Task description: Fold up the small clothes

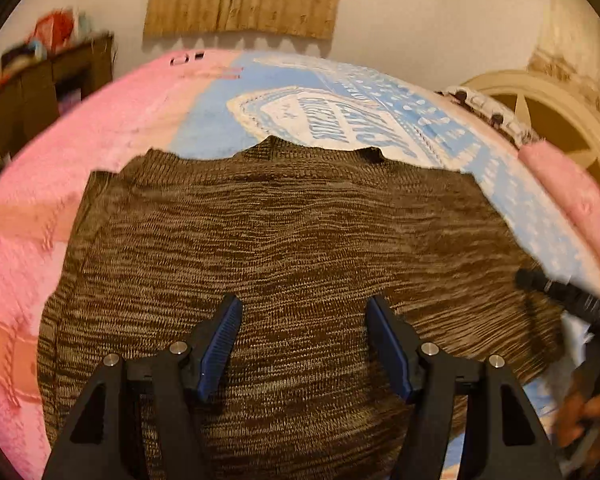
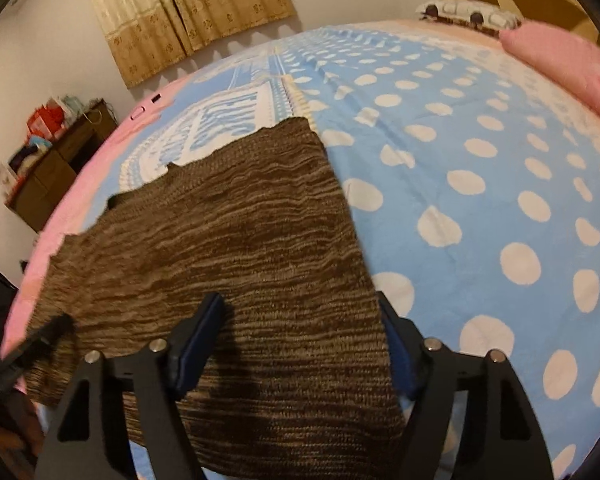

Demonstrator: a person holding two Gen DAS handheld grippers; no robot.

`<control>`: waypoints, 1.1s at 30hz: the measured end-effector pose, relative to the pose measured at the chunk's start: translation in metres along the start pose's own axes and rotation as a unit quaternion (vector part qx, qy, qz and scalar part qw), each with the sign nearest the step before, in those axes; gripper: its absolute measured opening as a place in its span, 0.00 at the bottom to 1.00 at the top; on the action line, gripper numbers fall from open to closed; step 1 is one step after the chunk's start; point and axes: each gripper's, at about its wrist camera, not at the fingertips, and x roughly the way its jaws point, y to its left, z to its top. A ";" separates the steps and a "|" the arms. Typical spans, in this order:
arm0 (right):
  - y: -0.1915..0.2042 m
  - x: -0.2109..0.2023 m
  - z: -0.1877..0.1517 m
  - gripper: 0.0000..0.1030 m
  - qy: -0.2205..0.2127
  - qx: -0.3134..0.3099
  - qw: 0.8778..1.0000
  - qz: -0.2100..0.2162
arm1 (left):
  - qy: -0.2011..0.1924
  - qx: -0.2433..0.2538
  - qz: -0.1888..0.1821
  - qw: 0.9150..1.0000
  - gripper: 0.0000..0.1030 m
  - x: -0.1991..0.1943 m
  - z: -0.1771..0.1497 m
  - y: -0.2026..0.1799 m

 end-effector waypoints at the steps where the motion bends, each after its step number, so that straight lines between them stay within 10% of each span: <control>1: -0.002 0.002 0.002 0.76 -0.001 0.008 1.000 0.005 | -0.001 0.004 0.004 1.000 0.65 0.000 0.000 -0.001; 6: 0.007 0.013 0.008 0.74 -0.003 0.002 1.000 0.006 | -0.002 0.000 0.000 1.000 0.66 0.000 -0.002 0.002; 12: 0.016 0.012 0.007 0.44 0.007 -0.041 0.999 -0.031 | -0.001 0.012 -0.003 1.000 0.74 0.003 -0.002 -0.003; 18: -0.012 0.016 0.019 0.66 0.010 0.058 0.996 0.066 | 0.001 0.025 0.006 1.000 0.78 0.006 -0.003 -0.009; 21: 0.000 0.024 0.022 0.71 0.011 0.037 0.998 0.047 | 0.003 0.034 0.012 0.999 0.80 0.007 -0.004 -0.012; 26: 0.019 0.024 0.018 0.28 0.012 -0.033 0.999 -0.016 | 0.008 0.030 0.001 1.000 0.82 0.004 -0.002 -0.010; 33: 0.003 0.020 0.024 0.26 0.033 0.024 0.998 0.043 | -0.007 -0.024 -0.005 1.000 0.82 -0.025 0.016 0.037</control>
